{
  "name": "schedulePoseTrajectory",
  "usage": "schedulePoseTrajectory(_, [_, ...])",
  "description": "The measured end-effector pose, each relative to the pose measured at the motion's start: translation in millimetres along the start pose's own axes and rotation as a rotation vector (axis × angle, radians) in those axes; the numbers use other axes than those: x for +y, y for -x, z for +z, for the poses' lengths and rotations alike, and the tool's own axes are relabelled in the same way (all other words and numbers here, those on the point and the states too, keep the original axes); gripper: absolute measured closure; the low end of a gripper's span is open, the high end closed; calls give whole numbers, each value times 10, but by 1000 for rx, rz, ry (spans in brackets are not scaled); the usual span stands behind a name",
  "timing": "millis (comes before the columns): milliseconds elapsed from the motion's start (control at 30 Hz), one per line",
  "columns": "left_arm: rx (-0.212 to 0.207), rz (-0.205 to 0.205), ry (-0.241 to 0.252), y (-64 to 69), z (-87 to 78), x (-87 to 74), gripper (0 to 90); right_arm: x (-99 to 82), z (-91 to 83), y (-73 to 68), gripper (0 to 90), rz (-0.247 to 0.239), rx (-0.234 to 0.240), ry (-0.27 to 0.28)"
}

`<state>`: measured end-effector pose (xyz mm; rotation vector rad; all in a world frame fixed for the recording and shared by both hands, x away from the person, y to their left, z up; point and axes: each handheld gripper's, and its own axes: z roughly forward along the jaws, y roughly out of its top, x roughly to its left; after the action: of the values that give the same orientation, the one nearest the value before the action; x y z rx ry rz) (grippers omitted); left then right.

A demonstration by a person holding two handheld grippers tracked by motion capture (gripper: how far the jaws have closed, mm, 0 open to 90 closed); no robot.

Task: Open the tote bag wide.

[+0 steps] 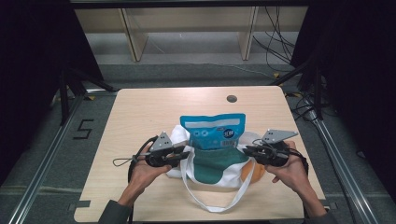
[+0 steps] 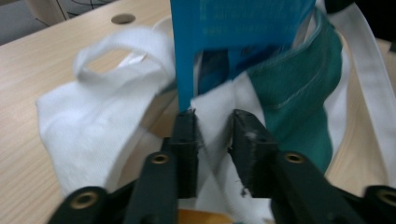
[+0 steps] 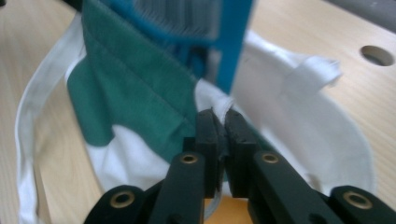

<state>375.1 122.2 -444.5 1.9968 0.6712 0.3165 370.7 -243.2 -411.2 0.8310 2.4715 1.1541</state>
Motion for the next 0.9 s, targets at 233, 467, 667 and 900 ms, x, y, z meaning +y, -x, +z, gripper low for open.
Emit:
schedulePoseTrajectory(233, [-20,89,-227,198,323,-457,850,-181,301,-192,889,-60,47,-122])
schedulePoseTrajectory(467, [-43,27,-226,135,388,-501,854,-433,658,-241,891,-37,72,-208])
schedulePoseTrajectory(667, [4,20,-228,111,479,-506,855,-468,747,-199,891,-6,70,-197])
schedulePoseTrajectory(900, [-18,26,-238,173,287,-401,772,-471,713,-227,888,10,57,-187])
